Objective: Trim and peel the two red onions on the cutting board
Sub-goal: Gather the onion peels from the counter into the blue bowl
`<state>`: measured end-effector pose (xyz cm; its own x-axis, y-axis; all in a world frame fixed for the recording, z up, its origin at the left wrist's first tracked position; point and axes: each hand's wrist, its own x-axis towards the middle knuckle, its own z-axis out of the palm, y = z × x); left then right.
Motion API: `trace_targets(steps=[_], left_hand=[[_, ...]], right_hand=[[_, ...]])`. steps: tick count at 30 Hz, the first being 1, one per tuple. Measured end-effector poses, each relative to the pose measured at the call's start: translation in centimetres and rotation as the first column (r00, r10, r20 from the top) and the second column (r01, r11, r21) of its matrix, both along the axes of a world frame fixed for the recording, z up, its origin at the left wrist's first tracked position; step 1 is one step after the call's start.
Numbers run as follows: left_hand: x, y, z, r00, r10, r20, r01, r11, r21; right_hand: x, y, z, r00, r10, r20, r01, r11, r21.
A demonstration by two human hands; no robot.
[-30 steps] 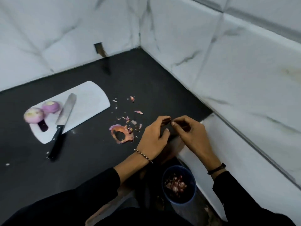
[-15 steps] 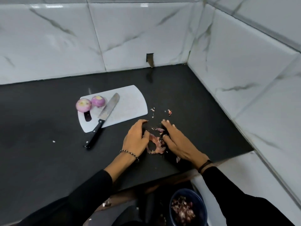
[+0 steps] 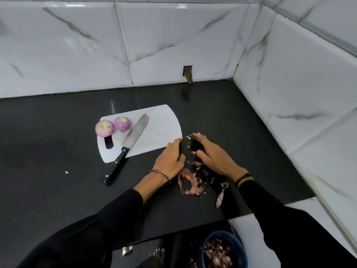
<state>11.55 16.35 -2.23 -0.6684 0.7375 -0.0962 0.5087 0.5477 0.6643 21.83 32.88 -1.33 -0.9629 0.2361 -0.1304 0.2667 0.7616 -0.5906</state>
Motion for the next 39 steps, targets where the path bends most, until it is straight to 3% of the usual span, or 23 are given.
trace_targets(steps=[6, 14, 18, 21, 25, 30, 35, 39], left_hand=[[-0.8, 0.1, -0.5, 0.995, -0.087, -0.046, 0.083, 0.992, -0.097], [0.9, -2.4, -0.6, 0.972, -0.230, -0.048, 0.220, 0.963, -0.156], [0.8, -4.3, -0.1, 0.974, -0.206, 0.094, 0.210, 0.977, -0.032], [0.1, -5.4, 0.2, 0.985, -0.133, 0.112, 0.127, 0.990, 0.058], [-1.0, -5.6, 0.0, 0.986, -0.106, 0.126, 0.099, 0.993, 0.059], [-0.5, -5.4, 0.0, 0.982, -0.134, 0.130, 0.127, 0.990, 0.057], [0.2, -6.2, -0.3, 0.976, -0.151, 0.158, 0.143, 0.988, 0.063], [0.0, -6.6, -0.1, 0.974, -0.170, 0.151, 0.165, 0.985, 0.042]], right_hand=[[-4.1, 1.5, -1.2, 0.993, 0.060, 0.103, -0.064, 0.997, 0.041], [1.1, -0.8, -0.7, 0.962, 0.210, 0.175, -0.223, 0.973, 0.056], [3.8, -1.8, -0.4, 0.981, 0.191, 0.036, -0.187, 0.978, -0.092], [3.5, -1.7, 0.0, 0.991, 0.119, -0.054, -0.123, 0.989, -0.085], [0.3, -1.4, -0.1, 0.998, 0.030, 0.047, -0.028, 0.998, -0.047], [-0.5, -3.2, -0.7, 0.989, 0.071, 0.130, -0.079, 0.995, 0.057], [3.6, -5.4, 0.8, 0.985, 0.128, 0.111, -0.127, 0.992, -0.024], [6.5, -6.2, 1.6, 0.998, -0.045, -0.035, 0.040, 0.992, -0.116]])
